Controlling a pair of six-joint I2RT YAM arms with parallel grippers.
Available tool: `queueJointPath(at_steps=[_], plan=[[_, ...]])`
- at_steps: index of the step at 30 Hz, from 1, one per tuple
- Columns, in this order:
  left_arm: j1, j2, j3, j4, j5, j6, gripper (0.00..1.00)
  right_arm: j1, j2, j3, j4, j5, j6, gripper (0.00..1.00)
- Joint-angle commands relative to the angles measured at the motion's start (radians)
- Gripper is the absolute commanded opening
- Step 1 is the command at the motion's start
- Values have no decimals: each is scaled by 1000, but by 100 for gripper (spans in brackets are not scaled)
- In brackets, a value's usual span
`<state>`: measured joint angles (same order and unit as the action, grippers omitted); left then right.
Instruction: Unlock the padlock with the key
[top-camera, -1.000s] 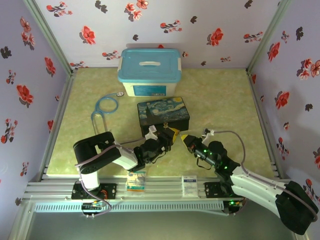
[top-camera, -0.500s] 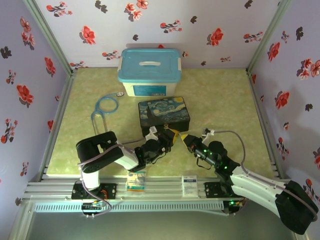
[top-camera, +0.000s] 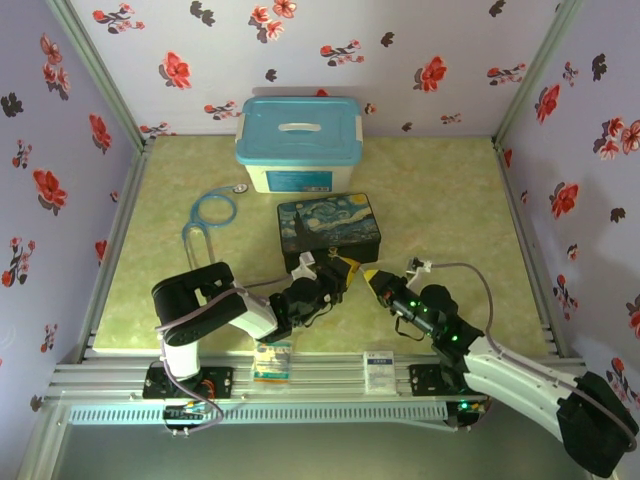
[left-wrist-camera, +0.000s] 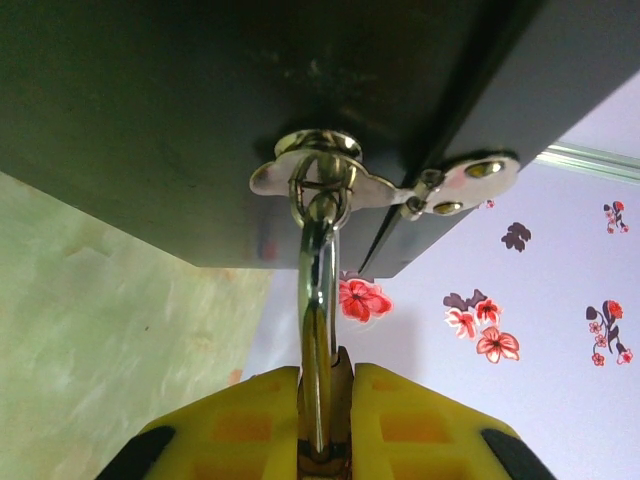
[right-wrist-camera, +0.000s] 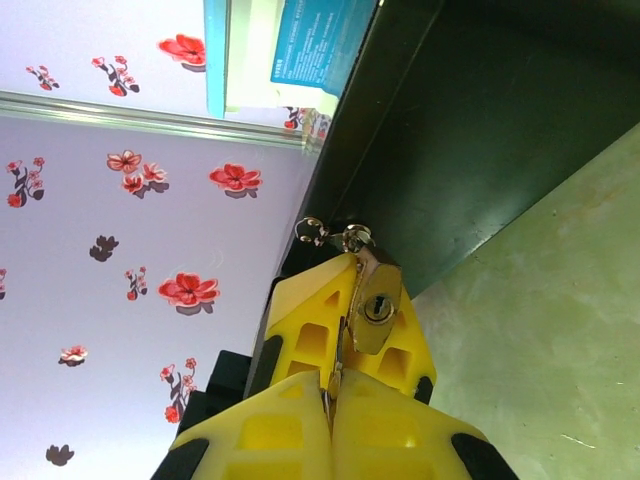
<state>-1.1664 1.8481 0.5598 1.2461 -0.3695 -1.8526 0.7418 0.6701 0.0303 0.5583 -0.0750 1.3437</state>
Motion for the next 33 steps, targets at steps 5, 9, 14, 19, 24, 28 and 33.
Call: queueJointPath(at_steps=[5,9,14,19,24,28,33], plan=[[8,-38,24,73,10,18,0,-7,3,-5,-13,18,-13,0],[7,-66,8,72,-4,42,0,-6,23,8,15,17,-24,0],[2,-46,7,73,0,21,0,-7,33,5,34,25,-24,0],[0,-39,9,72,4,29,0,-7,26,8,27,24,-23,0],[-1,-30,22,72,10,29,0,-7,40,9,31,27,-29,0],[8,-44,10,70,5,58,0,-7,57,8,55,24,-25,0],[8,-35,17,69,15,61,0,-8,58,13,48,33,-30,0]])
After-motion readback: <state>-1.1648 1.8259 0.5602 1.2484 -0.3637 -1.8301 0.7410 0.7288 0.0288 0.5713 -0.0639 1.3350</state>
